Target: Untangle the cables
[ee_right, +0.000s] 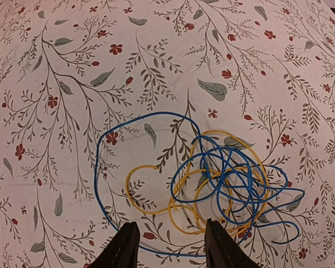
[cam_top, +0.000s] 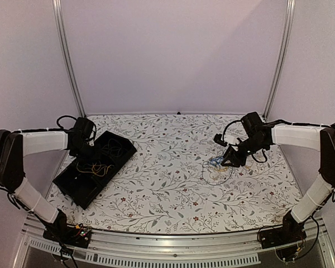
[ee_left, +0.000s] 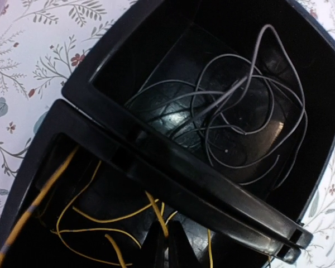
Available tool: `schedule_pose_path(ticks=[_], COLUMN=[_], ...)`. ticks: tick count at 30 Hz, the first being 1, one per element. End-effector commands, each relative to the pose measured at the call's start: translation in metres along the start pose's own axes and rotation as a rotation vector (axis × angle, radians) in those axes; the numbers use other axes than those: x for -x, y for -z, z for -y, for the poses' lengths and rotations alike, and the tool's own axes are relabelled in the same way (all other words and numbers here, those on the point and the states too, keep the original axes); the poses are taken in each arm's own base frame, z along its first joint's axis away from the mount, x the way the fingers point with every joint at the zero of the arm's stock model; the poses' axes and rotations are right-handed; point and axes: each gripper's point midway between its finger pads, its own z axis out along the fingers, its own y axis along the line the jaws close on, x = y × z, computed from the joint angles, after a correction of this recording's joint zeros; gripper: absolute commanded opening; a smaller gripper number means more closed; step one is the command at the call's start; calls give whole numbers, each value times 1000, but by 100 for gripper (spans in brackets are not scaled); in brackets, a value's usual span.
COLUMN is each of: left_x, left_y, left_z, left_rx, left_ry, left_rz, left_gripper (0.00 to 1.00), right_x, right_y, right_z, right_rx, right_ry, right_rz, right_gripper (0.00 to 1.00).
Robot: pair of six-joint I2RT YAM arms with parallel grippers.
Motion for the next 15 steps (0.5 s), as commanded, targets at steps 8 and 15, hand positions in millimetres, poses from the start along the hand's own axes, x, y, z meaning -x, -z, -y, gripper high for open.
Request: schedule_pose_path(ticks=[8, 15], left_x=[27, 0], left_y=[79, 87], left_z=[-13, -58], left_rx=[16, 183], left_ry=[49, 104], left_rz=[137, 140], left_gripper=[34, 56], right_x=[0, -1], right_y=[-8, -13], right_z=[1, -3], right_rx=[14, 23], right_ry=[9, 19], right_rz=[-31, -47], right_gripper=[45, 45])
